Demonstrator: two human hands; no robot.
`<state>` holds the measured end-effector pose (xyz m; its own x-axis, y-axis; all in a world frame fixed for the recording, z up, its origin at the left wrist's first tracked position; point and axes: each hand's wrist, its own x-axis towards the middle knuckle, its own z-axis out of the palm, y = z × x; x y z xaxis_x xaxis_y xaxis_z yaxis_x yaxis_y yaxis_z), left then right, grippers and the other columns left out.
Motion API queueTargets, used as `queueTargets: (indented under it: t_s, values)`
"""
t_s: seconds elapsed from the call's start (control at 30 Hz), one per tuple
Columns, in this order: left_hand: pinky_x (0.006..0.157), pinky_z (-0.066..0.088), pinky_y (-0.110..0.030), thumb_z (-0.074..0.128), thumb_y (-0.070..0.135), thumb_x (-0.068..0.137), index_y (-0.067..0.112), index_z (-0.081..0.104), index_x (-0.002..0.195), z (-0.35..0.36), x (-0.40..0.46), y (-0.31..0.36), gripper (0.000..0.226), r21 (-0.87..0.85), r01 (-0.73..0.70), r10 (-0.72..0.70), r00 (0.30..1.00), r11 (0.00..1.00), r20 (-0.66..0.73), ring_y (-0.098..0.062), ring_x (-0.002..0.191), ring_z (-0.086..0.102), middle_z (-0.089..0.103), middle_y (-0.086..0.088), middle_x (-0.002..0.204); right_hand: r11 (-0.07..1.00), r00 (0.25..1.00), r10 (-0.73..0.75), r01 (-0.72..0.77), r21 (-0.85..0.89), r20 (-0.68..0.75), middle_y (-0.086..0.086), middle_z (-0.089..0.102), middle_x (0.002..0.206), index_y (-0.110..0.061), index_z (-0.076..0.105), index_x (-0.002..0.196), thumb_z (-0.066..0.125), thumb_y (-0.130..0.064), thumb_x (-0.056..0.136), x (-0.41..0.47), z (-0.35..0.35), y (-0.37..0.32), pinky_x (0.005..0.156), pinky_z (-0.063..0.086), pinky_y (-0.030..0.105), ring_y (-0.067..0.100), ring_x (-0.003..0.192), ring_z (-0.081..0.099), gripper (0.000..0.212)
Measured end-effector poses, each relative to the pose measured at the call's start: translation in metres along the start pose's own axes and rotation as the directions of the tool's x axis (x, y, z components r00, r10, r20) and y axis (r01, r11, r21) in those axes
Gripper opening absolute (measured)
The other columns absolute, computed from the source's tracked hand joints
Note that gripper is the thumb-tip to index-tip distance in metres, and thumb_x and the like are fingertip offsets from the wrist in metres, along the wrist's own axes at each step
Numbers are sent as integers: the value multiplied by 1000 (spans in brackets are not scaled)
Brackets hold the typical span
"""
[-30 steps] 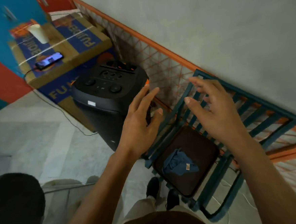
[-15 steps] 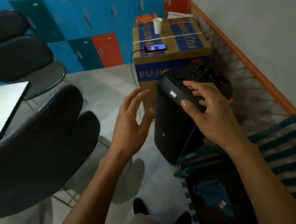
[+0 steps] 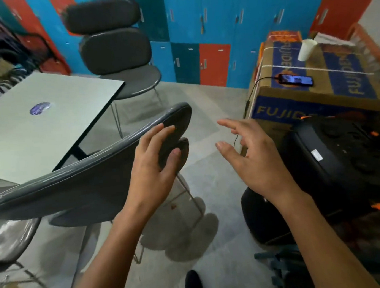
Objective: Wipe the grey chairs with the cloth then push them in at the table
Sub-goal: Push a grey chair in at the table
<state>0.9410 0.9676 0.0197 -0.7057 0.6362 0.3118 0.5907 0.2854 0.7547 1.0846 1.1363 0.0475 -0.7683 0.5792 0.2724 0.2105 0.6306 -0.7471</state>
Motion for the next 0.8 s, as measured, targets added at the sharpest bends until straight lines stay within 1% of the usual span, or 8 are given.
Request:
queueTargets:
  t_s: [0.1,0.27,0.33,0.43,0.53,0.67,0.73,0.8]
  values:
    - [118,39,-42,61,32,101,35,48,148,-22,7,-29,49,72,38,-34,998,997,-56,-6,143,36,37,13,156,999,998,-34,34,4,59,-10,48,141,-32,53,142,61,-37,99,23,33,-11,91,34,3,0,126,47,44]
    - [114,32,-29,65,31,99,34,50,147,-50,13,-68,50,156,139,-117,983,978,-144,-4,142,36,38,9,156,997,982,-75,69,40,172,-14,47,139,-35,50,143,59,-38,100,50,71,-24,89,34,2,-2,125,46,44]
    - [112,31,-29,64,33,99,35,49,147,-58,14,-80,50,183,190,-159,973,965,-170,-3,141,34,37,10,156,995,974,-93,87,39,205,-15,46,138,-35,50,144,59,-38,100,61,83,-27,89,32,0,-5,123,44,45]
    - [113,32,-30,65,34,99,35,49,147,-65,13,-97,51,213,257,-215,956,943,-201,-8,143,35,36,9,157,993,957,-116,109,40,265,-17,44,138,-36,49,144,60,-38,100,79,99,-30,87,31,-1,-9,120,38,45]
    - [114,33,-34,65,38,98,36,46,149,-68,8,-110,54,261,335,-281,933,905,-224,-11,144,35,35,8,158,990,932,-137,118,76,335,-14,44,140,-35,49,144,61,-37,99,95,113,-26,97,35,8,-2,124,41,47]
    - [118,33,-44,65,45,96,37,44,150,-68,1,-120,58,338,452,-369,885,825,-283,-16,146,32,34,6,158,985,887,-171,151,80,429,-12,43,142,-36,48,145,63,-38,97,119,129,-19,111,39,31,7,133,41,50]
    - [120,33,-48,65,48,95,37,43,150,-67,0,-123,60,369,506,-406,857,780,-318,-18,146,31,34,5,158,982,858,-186,172,73,478,-13,42,143,-38,47,144,63,-40,97,131,133,-13,113,39,39,8,134,40,50]
    - [120,32,-51,65,51,94,37,42,150,-65,2,-125,62,392,551,-431,829,736,-355,-19,146,30,34,4,158,978,835,-202,199,60,512,-13,41,143,-40,45,144,63,-42,97,143,136,-5,111,40,40,8,133,39,51]
